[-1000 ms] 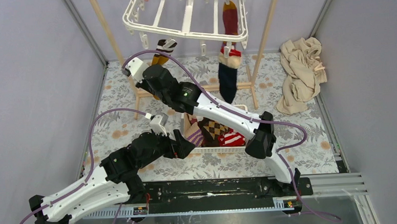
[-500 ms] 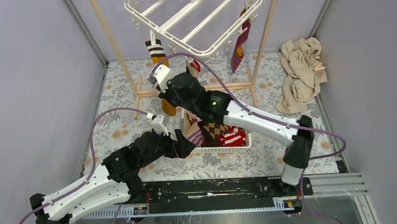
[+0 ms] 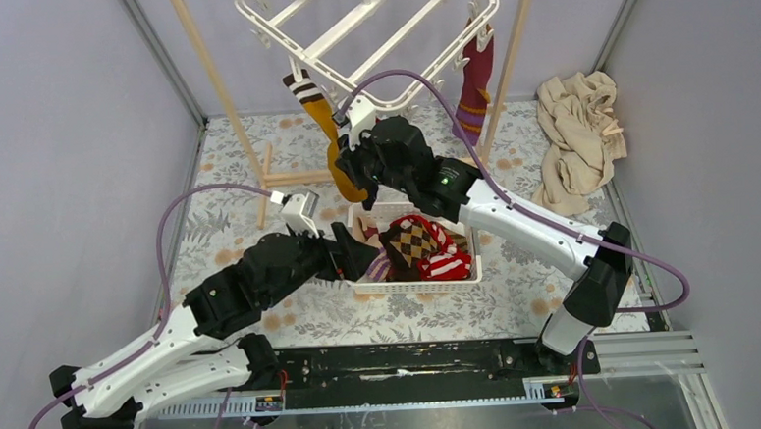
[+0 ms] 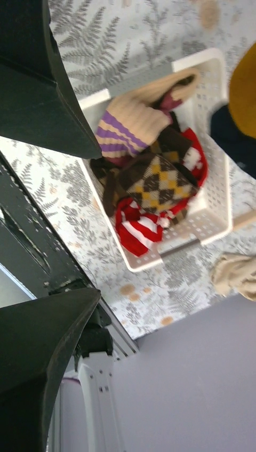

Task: Remove the socks clipped to the hanger
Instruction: Remove the sock from the hanger.

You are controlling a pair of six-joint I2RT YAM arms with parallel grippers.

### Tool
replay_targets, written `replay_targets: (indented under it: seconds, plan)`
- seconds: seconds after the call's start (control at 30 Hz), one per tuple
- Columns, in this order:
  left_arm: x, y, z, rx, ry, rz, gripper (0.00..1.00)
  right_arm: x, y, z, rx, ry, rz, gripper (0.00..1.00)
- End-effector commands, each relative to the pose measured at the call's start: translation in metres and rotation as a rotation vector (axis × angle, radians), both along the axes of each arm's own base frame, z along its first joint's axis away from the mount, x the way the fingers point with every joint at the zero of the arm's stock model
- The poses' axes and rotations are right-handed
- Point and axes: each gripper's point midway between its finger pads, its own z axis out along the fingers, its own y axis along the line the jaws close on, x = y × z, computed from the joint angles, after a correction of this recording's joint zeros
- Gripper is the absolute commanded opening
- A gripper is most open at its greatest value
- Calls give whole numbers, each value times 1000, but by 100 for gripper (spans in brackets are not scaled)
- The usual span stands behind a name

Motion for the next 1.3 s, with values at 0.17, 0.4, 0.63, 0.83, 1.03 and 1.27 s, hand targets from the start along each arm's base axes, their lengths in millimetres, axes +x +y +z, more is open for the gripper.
replay_targets:
  seconds: [0.17,0.4,0.63,0.83,1.03,1.27]
  plan:
    - [14,-6,81,-70,-137,17,98,-3,-2,26,107,21,33,2]
    - [22,18,119,-66,-210,104,98,4,-1,23,113,32,17,1]
    - [38,31,154,-3,-290,167,98,6,-4,29,124,29,8,0]
    - [49,37,181,10,-349,177,98,4,-8,31,120,28,7,0]
    - [57,44,208,27,-402,182,98,5,-18,34,139,43,8,0]
    - [68,39,220,45,-412,153,98,0,-42,44,218,105,83,0]
